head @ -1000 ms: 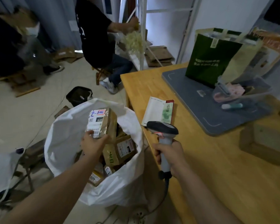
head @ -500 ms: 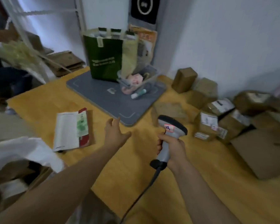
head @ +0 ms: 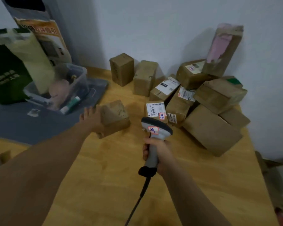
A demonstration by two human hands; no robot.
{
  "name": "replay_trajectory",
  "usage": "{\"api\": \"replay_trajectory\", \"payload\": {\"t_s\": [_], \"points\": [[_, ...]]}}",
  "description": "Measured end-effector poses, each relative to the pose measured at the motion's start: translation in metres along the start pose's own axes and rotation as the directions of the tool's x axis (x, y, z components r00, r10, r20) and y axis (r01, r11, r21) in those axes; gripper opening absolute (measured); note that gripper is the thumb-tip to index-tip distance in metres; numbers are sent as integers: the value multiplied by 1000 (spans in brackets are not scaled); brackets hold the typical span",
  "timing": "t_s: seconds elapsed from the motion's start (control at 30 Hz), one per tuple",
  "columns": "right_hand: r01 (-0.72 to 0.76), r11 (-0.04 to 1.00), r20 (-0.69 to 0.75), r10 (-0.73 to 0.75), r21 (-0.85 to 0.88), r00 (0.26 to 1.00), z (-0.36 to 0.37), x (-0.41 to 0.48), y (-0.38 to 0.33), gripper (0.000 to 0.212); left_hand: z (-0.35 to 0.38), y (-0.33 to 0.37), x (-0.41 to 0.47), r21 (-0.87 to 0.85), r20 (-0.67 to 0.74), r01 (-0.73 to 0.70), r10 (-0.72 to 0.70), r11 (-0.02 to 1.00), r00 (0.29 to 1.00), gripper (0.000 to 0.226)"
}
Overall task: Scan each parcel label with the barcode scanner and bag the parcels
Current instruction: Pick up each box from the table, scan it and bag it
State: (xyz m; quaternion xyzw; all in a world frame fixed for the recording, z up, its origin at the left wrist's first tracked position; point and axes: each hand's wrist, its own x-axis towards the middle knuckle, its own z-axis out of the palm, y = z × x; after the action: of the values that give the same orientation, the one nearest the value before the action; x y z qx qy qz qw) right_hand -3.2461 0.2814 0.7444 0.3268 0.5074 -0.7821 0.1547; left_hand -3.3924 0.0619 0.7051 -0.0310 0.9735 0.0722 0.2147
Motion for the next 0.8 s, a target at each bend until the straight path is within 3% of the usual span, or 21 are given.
{"api": "replay_trajectory", "payload": {"t_s": [0.13, 0.37, 0.5, 0.57, 0.67, 0.7, 0.8], "points": [[-10, 1000, 9, 10, -13, 1000, 0, 11, 1, 14, 4, -8, 4, 72, -53, -22, 26, 997, 998, 108], [-34, 999, 13, 34, -3, 999, 8, 4, 15, 13, 11, -30, -5, -141, -36, -130, 126, 982, 991, 110], [-31, 999, -18, 31, -31, 999, 8, 0, 19, 13, 16, -19, -14, -96, -66, -105, 99, 990, 993, 97], [-31, 999, -26, 30, -40, 999, 8, -2, 19, 16, 16, -17, -23, -215, -15, -74, 72, 974, 997, 86], [-18, 999, -30, 17, -42, 999, 6, -2, 20, 15, 8, -21, -36, -549, 148, -6, 104, 836, 983, 58], [-19, 999, -32, 18, -37, 999, 5, -2, 20, 15, 7, -23, -39, -598, 142, 0, 106, 802, 984, 53], [-31, 999, -29, 31, -20, 999, 5, -5, 23, 14, 10, -21, -44, -612, -89, -79, 30, 787, 996, 61]]}}
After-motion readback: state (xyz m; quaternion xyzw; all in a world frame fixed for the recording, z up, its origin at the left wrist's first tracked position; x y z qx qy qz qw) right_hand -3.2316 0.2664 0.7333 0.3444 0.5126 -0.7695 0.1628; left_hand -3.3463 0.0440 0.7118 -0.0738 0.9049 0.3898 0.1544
